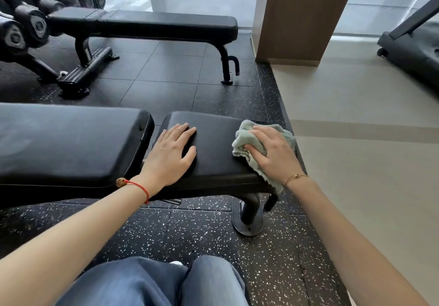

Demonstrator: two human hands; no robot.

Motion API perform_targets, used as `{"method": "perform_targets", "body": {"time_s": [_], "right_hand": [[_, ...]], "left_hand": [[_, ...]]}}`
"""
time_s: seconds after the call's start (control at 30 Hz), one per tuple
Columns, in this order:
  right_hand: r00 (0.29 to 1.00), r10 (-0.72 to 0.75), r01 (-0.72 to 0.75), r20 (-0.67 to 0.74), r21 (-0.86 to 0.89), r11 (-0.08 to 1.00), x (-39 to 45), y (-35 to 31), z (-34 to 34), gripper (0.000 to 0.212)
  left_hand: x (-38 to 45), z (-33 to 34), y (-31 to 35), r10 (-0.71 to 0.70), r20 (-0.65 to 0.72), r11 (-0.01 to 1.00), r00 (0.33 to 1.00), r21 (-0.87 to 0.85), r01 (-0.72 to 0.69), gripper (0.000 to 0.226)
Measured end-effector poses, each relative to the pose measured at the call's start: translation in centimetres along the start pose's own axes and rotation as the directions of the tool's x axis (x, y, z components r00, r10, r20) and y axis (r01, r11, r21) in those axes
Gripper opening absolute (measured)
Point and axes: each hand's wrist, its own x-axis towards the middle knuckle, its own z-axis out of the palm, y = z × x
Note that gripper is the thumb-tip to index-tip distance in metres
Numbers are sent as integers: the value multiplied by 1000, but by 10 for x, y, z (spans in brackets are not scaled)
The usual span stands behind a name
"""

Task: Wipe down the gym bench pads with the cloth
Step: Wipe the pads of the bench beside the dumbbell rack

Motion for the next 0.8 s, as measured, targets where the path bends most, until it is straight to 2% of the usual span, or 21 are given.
{"method": "perform_targets", "body": {"time_s": [0.07,0.23,0.33,0.43,0.6,0.8], "right_hand": [[999,-20,20,29,3,1000,21,-8,12,39],[993,-90,84,72,75,994,38,-31,28,34],[995,-53,46,80,86,995,27,-42,16,31],[986,37,-55,161,113,992,26,-52,-2,30],[956,222,-256,191,177,950,57,-84,-73,31],[942,284,-308,182,126,943,111,-152,-213,38]], "left_hand": [[0,3,-1,0,-18,1000,1000,5,0,66],[-1,0,-4,14,-4,999,1000,-34,-14,68],[3,-14,-3,18,41,1000,999,-21,-17,62],[18,-45,0,17,79,1000,997,3,-17,51],[49,-123,20,8,139,1000,990,-11,-6,44],[82,-263,67,-36,177,998,984,-50,45,39]]}}
